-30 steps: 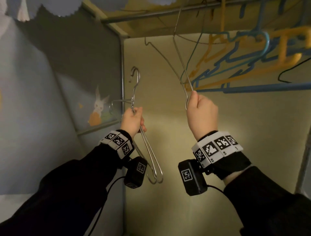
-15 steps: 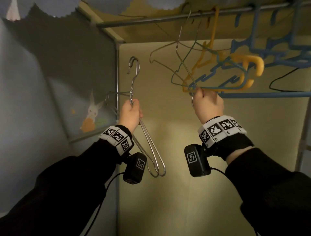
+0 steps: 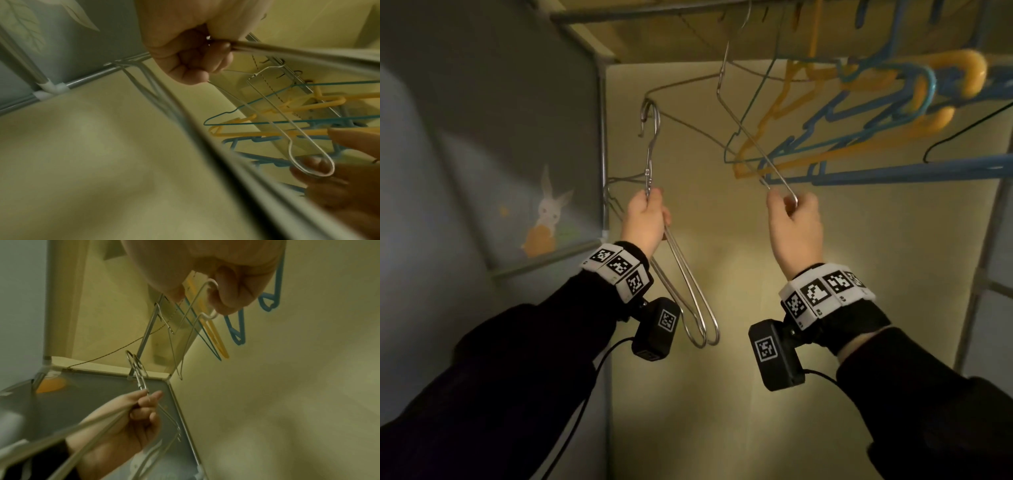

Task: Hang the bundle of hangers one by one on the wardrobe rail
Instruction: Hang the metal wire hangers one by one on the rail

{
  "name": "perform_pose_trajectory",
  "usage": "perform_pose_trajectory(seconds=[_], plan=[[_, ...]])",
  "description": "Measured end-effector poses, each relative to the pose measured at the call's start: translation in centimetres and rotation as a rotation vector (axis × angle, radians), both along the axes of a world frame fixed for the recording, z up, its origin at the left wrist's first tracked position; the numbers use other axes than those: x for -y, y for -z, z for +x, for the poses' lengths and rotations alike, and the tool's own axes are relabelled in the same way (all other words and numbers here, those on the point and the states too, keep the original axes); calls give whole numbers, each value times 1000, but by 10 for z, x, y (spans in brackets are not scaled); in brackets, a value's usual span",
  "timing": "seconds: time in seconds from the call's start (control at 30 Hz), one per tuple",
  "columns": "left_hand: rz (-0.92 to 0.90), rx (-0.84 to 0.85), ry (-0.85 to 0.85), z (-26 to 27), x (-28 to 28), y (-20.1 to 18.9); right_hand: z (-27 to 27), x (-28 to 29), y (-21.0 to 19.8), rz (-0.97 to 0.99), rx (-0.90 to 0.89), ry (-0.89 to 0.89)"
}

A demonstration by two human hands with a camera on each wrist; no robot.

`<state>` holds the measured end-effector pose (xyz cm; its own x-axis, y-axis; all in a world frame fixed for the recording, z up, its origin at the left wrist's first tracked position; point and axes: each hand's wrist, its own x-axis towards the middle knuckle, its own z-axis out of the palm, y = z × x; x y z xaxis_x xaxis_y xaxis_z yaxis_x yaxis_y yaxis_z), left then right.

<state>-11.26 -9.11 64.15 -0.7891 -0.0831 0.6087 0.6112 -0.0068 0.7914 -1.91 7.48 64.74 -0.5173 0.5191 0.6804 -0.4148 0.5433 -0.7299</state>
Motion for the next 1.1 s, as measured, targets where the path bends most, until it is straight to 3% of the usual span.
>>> perform_pose_trajectory(seconds=[0.1,0.27,0.43,0.53,0.73,0.93,1.1], plan=[[-42,-18,-18,2,-5,1,-2,7,21,-68,135,-144],[-65,-49,-79,8,-14,3,4,31,40,211,501,-505],[-1,-25,-100,12,-13,4,13,51,35,325,533,-741],[14,17,-89,14,-5,2,15,54,33,258,507,-722],[17,24,-65,12,12,1,10,62,33,325,357,-443],[117,60,-76,7,30,0,17,62,9,370,186,-342],[145,120,4,8,36,-8,14,67,-19,175,129,-332]])
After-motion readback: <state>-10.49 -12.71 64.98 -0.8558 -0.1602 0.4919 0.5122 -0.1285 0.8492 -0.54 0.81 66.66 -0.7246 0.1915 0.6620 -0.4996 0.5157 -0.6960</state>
